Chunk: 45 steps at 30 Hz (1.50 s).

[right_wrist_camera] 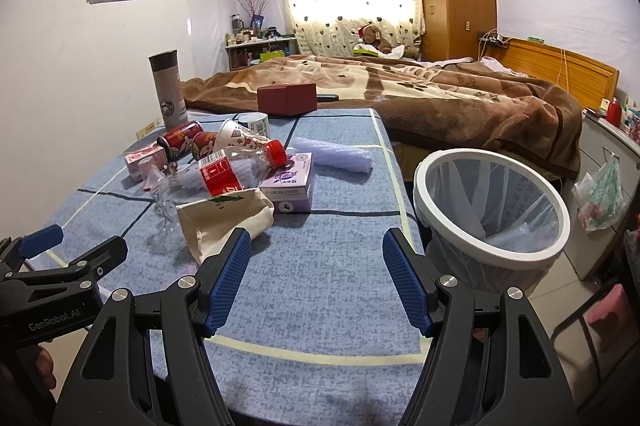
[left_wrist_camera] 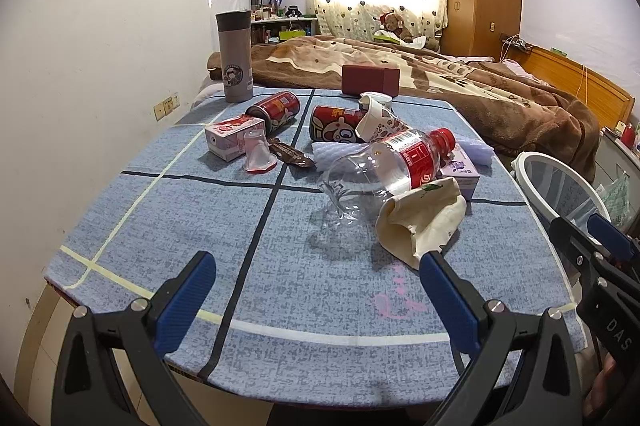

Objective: Collect trash

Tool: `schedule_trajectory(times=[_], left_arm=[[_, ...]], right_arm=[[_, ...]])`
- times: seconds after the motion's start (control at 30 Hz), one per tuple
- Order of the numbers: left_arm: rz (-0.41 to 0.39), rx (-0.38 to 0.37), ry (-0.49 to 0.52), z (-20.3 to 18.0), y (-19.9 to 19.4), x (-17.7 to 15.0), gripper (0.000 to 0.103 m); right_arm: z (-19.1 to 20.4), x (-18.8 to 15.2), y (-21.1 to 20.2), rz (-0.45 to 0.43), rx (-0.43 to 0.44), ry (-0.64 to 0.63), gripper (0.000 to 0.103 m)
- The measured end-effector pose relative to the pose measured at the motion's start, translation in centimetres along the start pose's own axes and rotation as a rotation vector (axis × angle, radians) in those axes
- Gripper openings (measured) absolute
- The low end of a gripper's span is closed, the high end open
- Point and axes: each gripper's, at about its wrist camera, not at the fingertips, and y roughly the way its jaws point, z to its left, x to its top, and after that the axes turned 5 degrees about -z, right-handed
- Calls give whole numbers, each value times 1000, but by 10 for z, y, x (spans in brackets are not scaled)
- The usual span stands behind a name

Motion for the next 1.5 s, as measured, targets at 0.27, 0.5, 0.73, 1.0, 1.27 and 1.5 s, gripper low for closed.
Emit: schedule_trajectory(times=[0.27, 0.5, 0.73, 1.0, 1.27, 1.5], left_arm=[[-1, 0, -1, 1, -3, 1, 103], [-1, 0, -1, 2, -1, 0, 103], [-3, 3, 1, 2, -3, 1, 103], [-6, 1, -3, 5, -5, 1, 103], [-7, 2, -3, 4, -4, 1, 103], [-1, 1, -1, 5, -4, 2, 103]], right_arm=[[0, 0, 0, 0, 0, 2, 70], [-1, 0, 0, -1, 0, 3, 70], [-1, 1, -1, -4, -1, 1, 70], [-1, 1, -1, -4, -1, 1, 70], [-1, 2, -1, -4, -2, 2, 70], [-1, 2, -2, -5, -3, 0, 70]])
